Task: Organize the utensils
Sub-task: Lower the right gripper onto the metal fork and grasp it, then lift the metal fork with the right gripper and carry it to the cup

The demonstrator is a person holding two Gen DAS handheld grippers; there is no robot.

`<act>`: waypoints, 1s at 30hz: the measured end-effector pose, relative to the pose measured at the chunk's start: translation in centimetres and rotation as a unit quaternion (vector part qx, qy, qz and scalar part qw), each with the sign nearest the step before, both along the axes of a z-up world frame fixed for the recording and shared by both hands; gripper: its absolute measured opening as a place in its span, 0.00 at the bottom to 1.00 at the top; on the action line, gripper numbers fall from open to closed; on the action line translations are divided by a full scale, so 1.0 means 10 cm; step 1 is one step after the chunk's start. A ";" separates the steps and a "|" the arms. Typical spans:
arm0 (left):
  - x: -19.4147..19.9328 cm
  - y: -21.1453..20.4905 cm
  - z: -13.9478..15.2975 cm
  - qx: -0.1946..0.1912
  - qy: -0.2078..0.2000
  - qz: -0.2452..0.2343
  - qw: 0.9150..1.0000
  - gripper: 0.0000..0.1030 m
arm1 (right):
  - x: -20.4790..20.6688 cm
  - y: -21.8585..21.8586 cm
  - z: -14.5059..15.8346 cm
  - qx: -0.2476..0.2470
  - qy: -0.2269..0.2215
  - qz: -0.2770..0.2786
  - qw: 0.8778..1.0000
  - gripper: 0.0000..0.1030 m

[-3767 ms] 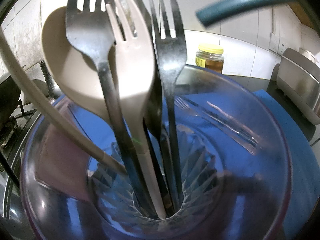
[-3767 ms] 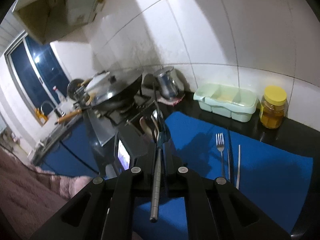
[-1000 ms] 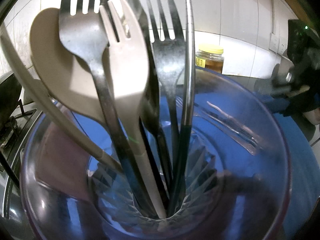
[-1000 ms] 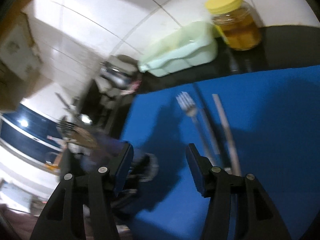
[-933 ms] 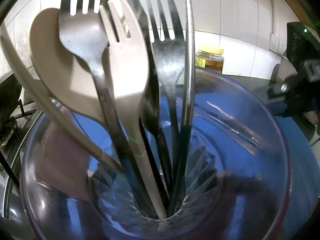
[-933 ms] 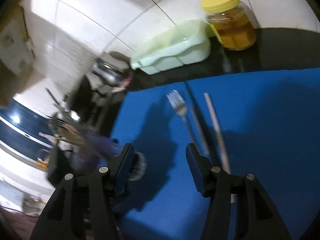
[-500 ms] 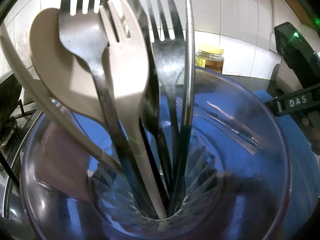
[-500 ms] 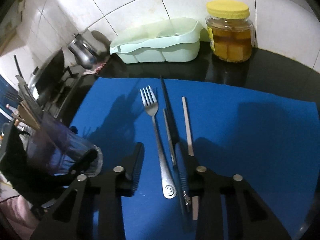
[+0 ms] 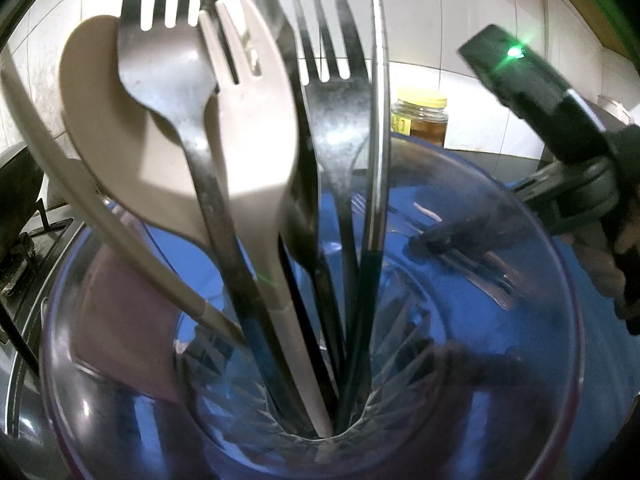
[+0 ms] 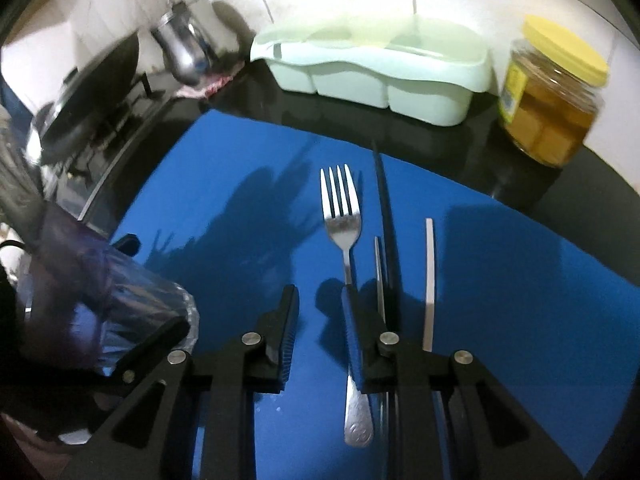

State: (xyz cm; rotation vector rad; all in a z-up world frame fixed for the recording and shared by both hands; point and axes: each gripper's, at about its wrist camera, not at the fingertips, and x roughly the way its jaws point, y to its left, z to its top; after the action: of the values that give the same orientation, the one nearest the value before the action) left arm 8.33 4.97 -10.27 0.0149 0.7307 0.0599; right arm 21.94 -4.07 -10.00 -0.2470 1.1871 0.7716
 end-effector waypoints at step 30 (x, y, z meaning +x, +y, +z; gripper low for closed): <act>0.00 0.00 0.00 0.000 0.000 0.000 1.000 0.77 | 0.13 -0.02 0.10 0.022 0.044 -0.017 0.999 0.05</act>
State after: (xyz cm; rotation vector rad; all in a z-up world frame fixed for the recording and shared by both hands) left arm 8.33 4.92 -10.27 0.0152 0.7310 0.0611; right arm 23.26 -4.32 -8.99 -0.1570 1.2516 0.7850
